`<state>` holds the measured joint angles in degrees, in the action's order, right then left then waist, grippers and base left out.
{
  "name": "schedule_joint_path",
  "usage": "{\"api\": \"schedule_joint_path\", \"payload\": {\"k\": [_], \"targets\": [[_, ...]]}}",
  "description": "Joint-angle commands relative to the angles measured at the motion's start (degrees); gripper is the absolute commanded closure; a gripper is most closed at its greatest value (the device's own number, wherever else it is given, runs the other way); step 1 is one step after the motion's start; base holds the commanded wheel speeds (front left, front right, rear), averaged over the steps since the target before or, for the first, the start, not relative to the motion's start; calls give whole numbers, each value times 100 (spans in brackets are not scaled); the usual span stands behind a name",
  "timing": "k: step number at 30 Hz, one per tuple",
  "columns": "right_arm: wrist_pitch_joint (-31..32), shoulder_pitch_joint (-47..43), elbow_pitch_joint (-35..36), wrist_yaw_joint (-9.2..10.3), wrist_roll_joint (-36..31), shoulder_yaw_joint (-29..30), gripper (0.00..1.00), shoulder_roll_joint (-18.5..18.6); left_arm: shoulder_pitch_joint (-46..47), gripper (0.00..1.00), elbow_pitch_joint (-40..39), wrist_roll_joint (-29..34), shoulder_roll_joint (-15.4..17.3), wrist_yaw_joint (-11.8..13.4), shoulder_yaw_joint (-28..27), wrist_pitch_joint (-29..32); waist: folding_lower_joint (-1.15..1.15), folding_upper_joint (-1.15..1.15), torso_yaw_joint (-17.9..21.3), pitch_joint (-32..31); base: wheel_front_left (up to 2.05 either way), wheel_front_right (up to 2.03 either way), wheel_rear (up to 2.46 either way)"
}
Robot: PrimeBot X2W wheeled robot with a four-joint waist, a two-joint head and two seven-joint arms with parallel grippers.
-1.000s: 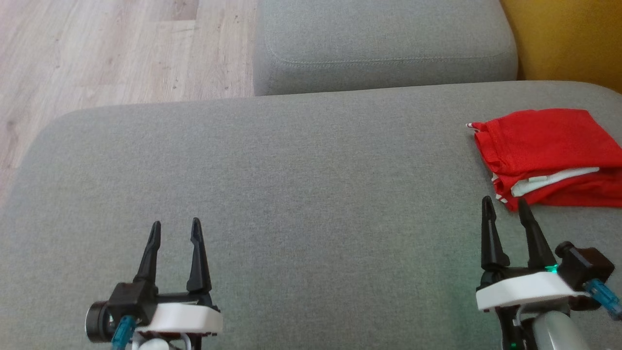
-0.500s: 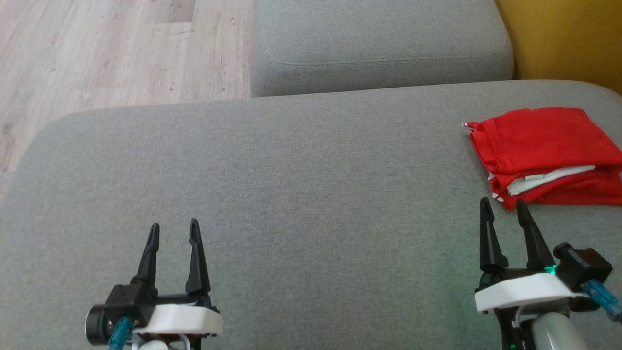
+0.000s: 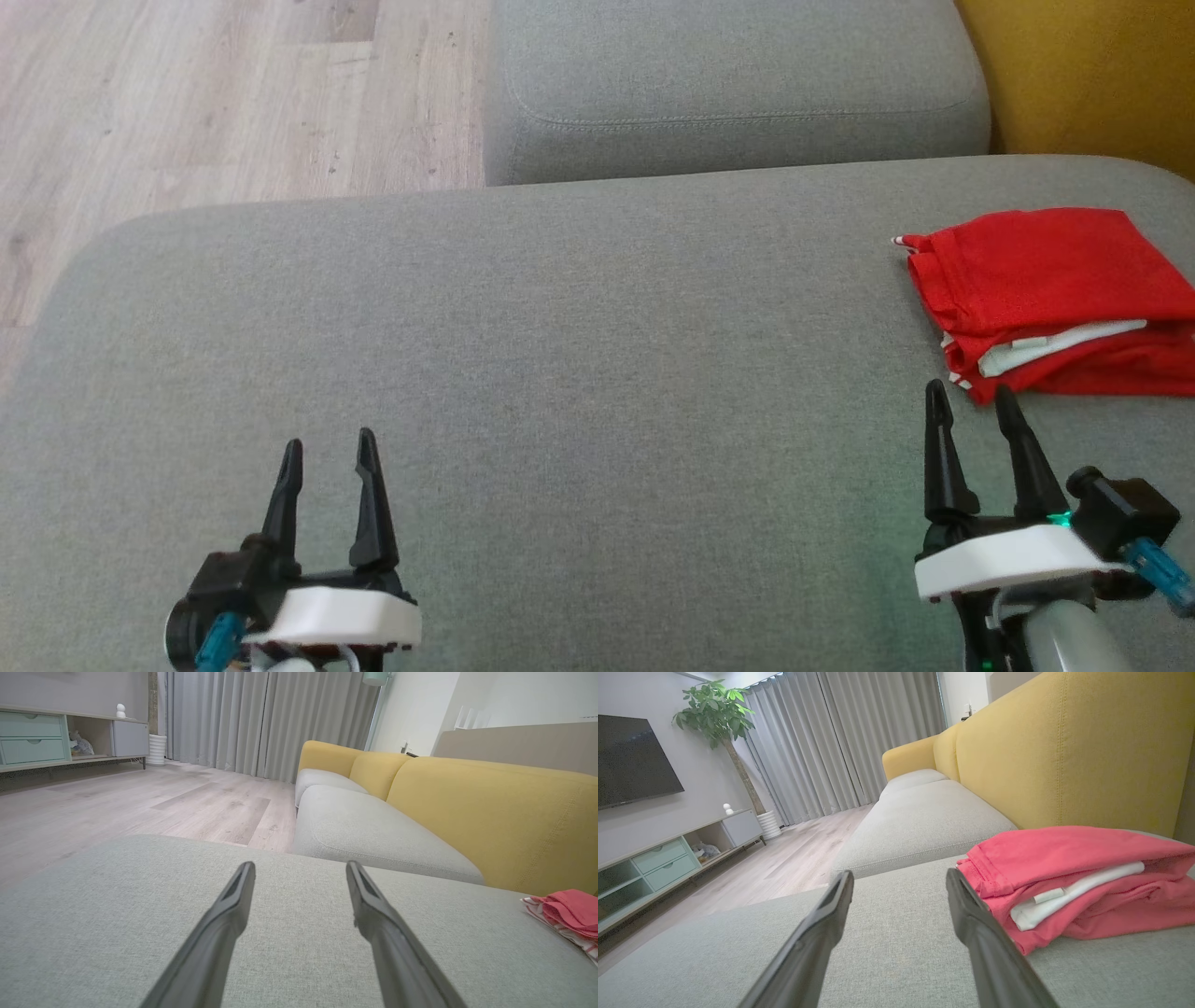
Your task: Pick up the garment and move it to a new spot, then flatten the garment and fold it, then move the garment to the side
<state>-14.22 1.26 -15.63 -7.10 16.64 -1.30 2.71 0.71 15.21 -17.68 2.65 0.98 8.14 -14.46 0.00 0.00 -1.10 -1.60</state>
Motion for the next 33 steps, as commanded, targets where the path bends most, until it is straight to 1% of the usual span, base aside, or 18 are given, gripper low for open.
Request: {"api": "schedule_joint_path", "payload": {"k": [1,7,13,14,17,33], "targets": [[-77,139,158,-39,15,-143,0,17,211,0,-147,-3,22,-17,-217,-54,0,0,-1,0,0,0,0],[-77,137,143,-39,21,-162,0,17,187,0,-127,-26,22,-46,-283,-54,0,0,9,0,0,0,0],[-77,141,133,-39,49,-174,0,17,174,0,-107,-446,22,-17,-355,-54,0,0,28,23,0,0,0],[3,-1,-54,1,0,-22,100,-1,-1,100,102,-455,-1,-42,-130,3,0,0,28,22,0,0,0],[13,-101,-310,7,8,-28,100,-7,-92,100,362,-467,-8,-43,-100,32,0,0,29,23,0,0,0],[274,-23,-245,0,1057,58,100,14,-2,100,302,-1418,-4,-152,-287,314,0,0,40,44,0,0,0]]}}
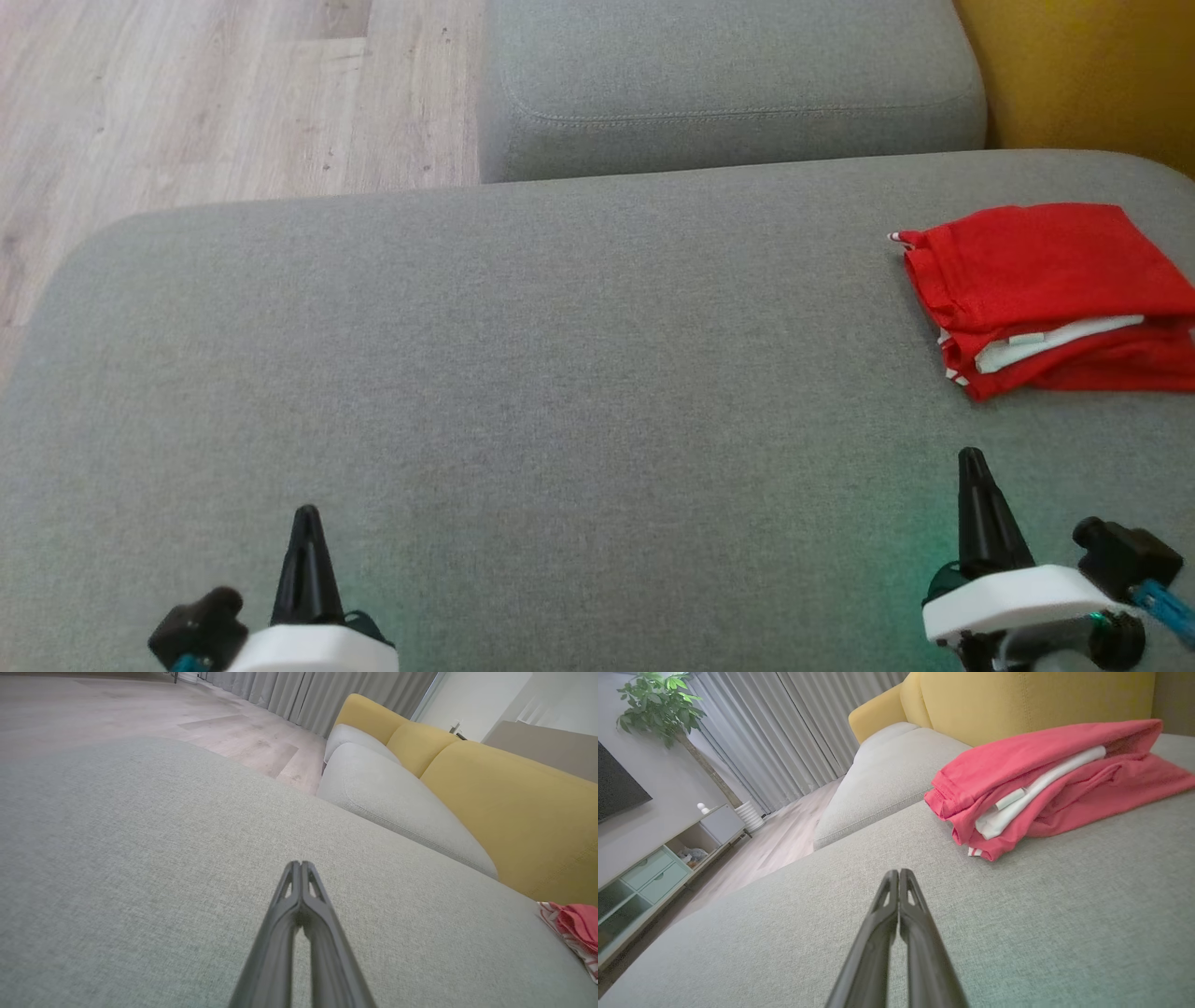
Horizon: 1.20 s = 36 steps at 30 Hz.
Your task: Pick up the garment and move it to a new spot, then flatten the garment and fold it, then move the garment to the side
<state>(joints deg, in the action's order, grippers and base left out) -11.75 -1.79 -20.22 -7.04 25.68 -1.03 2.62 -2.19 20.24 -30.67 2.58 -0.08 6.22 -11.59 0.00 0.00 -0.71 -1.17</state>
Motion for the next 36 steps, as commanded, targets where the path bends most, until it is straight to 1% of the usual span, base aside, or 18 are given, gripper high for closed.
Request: {"api": "schedule_joint_path", "payload": {"k": [1,36], "targets": [[43,287,218,-7,214,36,100,24,292,100,-205,-175,4,-52,-107,42,0,0,1,3,0,0,0],[586,447,347,-19,2284,236,100,46,465,100,-338,-2075,13,-271,-477,602,0,0,23,45,0,0,0]]}}
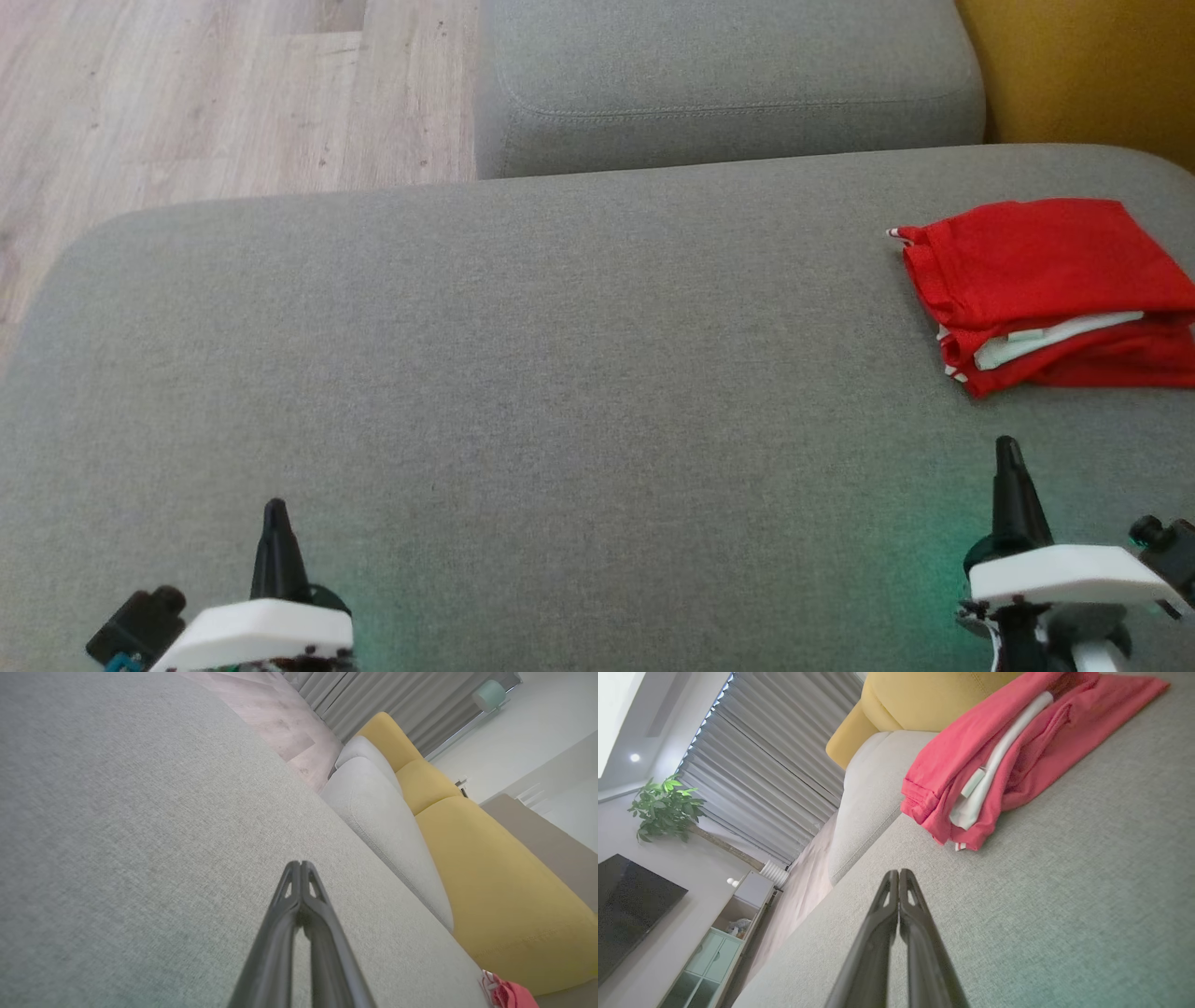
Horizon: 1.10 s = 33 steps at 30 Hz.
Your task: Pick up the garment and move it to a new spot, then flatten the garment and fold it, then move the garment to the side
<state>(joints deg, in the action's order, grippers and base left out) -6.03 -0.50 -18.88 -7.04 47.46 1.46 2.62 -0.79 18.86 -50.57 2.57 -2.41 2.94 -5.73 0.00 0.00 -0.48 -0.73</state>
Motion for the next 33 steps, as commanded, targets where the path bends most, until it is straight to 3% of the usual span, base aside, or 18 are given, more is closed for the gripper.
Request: {"api": "schedule_joint_path", "payload": {"k": [1,33], "targets": [[29,323,217,-19,167,-6,100,46,330,100,-203,-142,14,-44,-159,33,0,0,1,2,0,0,0],[539,470,334,-30,2038,194,100,53,489,100,-322,-1873,21,-244,-498,545,0,0,21,40,0,0,0]]}}
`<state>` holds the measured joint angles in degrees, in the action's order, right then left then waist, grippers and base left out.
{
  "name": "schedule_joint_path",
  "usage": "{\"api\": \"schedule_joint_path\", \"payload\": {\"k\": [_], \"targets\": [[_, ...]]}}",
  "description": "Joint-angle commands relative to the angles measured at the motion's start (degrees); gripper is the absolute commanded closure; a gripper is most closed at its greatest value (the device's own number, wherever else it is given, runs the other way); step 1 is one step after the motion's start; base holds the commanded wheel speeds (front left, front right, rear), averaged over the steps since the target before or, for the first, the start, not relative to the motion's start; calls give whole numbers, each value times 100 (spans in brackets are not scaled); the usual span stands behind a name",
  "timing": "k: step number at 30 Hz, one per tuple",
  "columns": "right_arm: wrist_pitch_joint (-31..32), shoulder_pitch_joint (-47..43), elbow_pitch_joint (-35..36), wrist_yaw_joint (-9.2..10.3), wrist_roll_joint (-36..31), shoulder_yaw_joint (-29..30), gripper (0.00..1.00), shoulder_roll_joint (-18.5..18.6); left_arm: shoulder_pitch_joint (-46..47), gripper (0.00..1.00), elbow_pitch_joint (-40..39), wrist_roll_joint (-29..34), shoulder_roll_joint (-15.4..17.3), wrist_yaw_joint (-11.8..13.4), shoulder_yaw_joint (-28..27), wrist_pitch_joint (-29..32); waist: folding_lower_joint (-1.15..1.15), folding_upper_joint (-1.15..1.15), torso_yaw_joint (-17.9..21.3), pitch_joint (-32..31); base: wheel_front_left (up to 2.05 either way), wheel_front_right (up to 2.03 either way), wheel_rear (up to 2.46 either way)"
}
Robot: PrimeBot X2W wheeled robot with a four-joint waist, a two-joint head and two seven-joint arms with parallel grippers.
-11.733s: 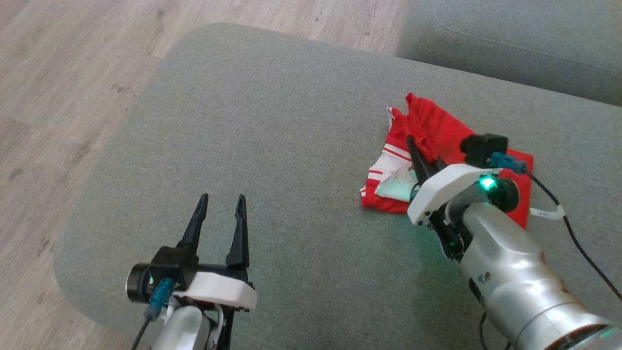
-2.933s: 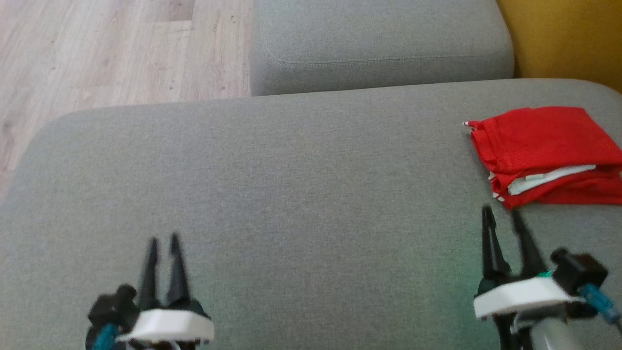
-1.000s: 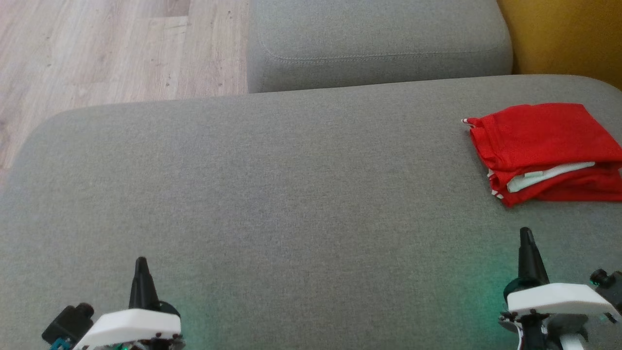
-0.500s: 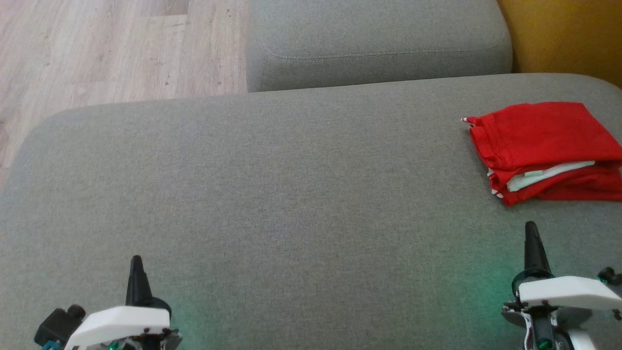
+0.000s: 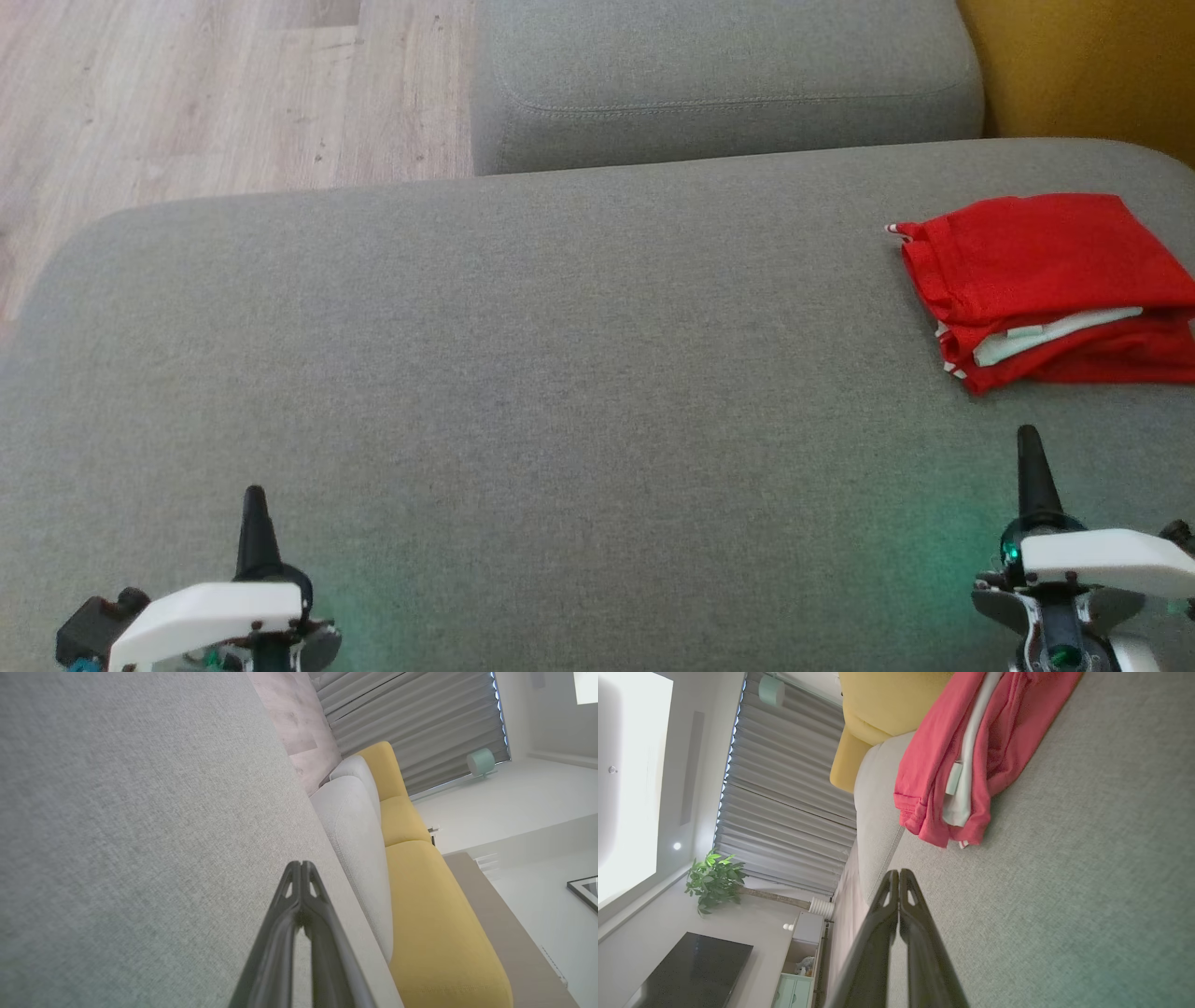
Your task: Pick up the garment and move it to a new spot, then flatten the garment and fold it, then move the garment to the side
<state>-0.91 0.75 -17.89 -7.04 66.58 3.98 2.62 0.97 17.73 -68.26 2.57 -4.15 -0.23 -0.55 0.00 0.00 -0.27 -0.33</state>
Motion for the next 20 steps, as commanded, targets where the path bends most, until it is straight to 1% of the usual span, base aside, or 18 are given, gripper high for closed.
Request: {"api": "schedule_joint_path", "payload": {"k": [1,20], "targets": [[44,349,239,-31,186,-52,100,54,318,100,-213,-159,22,-77,-192,44,0,0,1,2,0,0,0],[360,440,310,-38,1328,75,100,55,415,100,-286,-1220,26,-199,-400,357,0,0,13,25,0,0,0]]}}
